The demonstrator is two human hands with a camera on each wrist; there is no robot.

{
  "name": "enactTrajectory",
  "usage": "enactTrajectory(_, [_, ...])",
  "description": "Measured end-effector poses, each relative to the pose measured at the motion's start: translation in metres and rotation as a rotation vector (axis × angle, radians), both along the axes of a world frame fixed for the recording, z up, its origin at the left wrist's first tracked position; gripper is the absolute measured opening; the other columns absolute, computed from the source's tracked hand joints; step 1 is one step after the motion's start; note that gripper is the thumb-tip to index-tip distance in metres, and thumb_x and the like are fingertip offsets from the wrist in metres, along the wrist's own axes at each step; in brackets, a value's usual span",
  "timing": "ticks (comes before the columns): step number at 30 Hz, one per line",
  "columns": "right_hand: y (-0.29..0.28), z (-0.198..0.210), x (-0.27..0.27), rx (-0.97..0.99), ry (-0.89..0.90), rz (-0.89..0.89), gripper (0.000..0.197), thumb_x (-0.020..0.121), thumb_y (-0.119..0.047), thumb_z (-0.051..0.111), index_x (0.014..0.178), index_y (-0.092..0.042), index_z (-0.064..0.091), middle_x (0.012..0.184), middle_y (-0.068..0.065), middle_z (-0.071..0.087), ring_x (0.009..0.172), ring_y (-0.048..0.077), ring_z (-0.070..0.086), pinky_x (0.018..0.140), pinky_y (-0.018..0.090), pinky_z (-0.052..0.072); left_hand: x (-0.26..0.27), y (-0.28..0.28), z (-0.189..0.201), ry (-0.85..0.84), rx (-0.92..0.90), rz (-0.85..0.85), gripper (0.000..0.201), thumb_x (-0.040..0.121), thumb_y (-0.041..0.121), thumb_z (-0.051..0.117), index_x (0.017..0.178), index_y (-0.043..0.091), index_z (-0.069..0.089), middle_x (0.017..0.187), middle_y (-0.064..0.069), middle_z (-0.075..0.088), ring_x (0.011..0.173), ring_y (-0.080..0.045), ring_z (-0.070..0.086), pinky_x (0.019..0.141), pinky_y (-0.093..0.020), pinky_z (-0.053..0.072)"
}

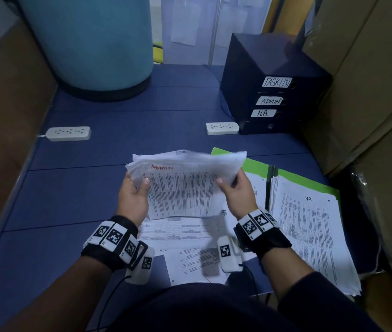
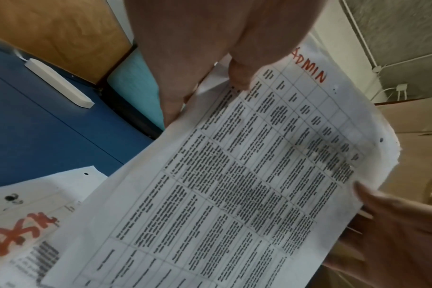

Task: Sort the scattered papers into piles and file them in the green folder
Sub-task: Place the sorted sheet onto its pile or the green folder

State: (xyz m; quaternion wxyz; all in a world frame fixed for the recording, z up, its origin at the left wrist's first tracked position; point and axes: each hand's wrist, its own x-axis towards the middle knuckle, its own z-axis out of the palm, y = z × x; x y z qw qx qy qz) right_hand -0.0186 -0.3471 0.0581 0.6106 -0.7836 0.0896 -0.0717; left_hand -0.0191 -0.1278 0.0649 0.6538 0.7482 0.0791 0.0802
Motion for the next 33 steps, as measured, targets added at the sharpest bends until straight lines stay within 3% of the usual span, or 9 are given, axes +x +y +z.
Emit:
enactTrajectory(3, [0.004, 0.02, 0.006, -0.001, -0.076, -0.031, 0.024, 0.092, -0.009, 0.056, 0.11, -0.025, 0.053, 0.102, -0.007, 0.064, 0.099, 0.016, 0.061, 0.092, 0.041, 0.05, 0.002, 0.0, 0.015, -0.06, -0.015, -0.011, 0.022, 0.098, 0.002, 0.042, 0.117, 0.012, 0.046, 0.097, 0.018, 0.051, 0.086, 0.011, 0.051, 0.064, 0.005, 0.038])
enactTrajectory(6, [0.001, 0.021, 0.003, 0.065, -0.145, 0.016, 0.031, 0.089, -0.008, 0.059, 0.106, -0.032, 0.049, 0.106, -0.005, 0.062, 0.1, 0.014, 0.06, 0.09, 0.034, 0.049, 0.004, 0.008, 0.018, -0.143, 0.004, -0.003, 0.029, 0.094, -0.006, 0.043, 0.118, 0.009, 0.039, 0.101, 0.018, 0.051, 0.092, 0.016, 0.052, 0.08, -0.002, 0.042])
enactTrajectory(10, [0.0, -0.016, -0.003, 0.044, 0.028, 0.009, 0.035, 0.081, -0.015, 0.067, 0.107, -0.026, 0.045, 0.108, 0.0, 0.06, 0.103, 0.015, 0.058, 0.094, 0.036, 0.047, -0.003, 0.008, -0.002, -0.026, -0.024, -0.07, 0.055, 0.089, -0.016, 0.044, 0.127, 0.022, 0.031, 0.109, 0.008, 0.05, 0.1, 0.003, 0.053, 0.087, -0.01, 0.046])
enactTrajectory(13, [0.011, -0.03, -0.006, -0.035, 0.085, 0.04, 0.027, 0.088, -0.005, 0.061, 0.105, -0.017, 0.044, 0.094, -0.008, 0.055, 0.082, 0.012, 0.053, 0.075, 0.02, 0.044, -0.008, 0.004, -0.011, 0.051, 0.034, -0.04, 0.042, 0.093, -0.011, 0.042, 0.123, 0.016, 0.032, 0.102, 0.014, 0.049, 0.093, 0.006, 0.051, 0.088, -0.005, 0.042])
enactTrajectory(15, [0.018, -0.029, -0.003, -0.13, 0.034, 0.026, 0.018, 0.093, -0.006, 0.054, 0.091, -0.019, 0.043, 0.08, -0.005, 0.049, 0.068, 0.012, 0.045, 0.064, 0.026, 0.04, -0.006, 0.003, -0.011, 0.059, 0.065, 0.017, 0.032, 0.095, -0.007, 0.04, 0.12, 0.013, 0.037, 0.1, 0.014, 0.052, 0.093, -0.001, 0.052, 0.091, -0.012, 0.04])
enactTrajectory(19, [0.023, -0.002, 0.004, -0.198, -0.065, -0.02, 0.017, 0.097, -0.011, 0.047, 0.113, -0.015, 0.052, 0.086, -0.02, 0.053, 0.073, -0.011, 0.051, 0.068, 0.012, 0.042, 0.003, 0.008, 0.002, 0.016, 0.089, 0.103, 0.026, 0.1, 0.006, 0.039, 0.125, 0.01, 0.042, 0.107, 0.005, 0.055, 0.102, -0.011, 0.052, 0.09, -0.022, 0.038])
enactTrajectory(22, [0.019, 0.026, -0.002, -0.152, -0.095, -0.005, 0.026, 0.097, -0.013, 0.05, 0.122, -0.015, 0.048, 0.09, -0.014, 0.057, 0.076, -0.001, 0.052, 0.072, 0.014, 0.042, 0.005, 0.015, 0.016, -0.038, 0.074, 0.134, 0.026, 0.098, 0.005, 0.042, 0.124, 0.009, 0.042, 0.103, 0.006, 0.056, 0.097, -0.009, 0.053, 0.092, -0.02, 0.039])
enactTrajectory(26, [0.017, 0.019, -0.012, -0.131, 0.061, -0.003, 0.028, 0.091, -0.011, 0.057, 0.112, -0.022, 0.042, 0.095, -0.01, 0.06, 0.088, 0.006, 0.059, 0.07, 0.013, 0.043, -0.004, 0.011, 0.011, 0.015, 0.095, 0.052, 0.034, 0.094, -0.006, 0.04, 0.124, 0.008, 0.035, 0.098, 0.017, 0.051, 0.085, 0.018, 0.052, 0.077, 0.002, 0.036])
enactTrajectory(33, [0.022, -0.029, -0.015, -0.263, 0.36, 0.003, 0.039, 0.094, -0.01, 0.046, 0.132, -0.013, 0.036, 0.123, 0.013, 0.057, 0.109, 0.031, 0.055, 0.082, 0.028, 0.038, -0.009, 0.008, -0.017, 0.234, 0.166, -0.047, 0.044, 0.094, -0.01, 0.037, 0.132, 0.008, 0.028, 0.108, -0.001, 0.051, 0.1, -0.017, 0.049, 0.085, -0.021, 0.043])
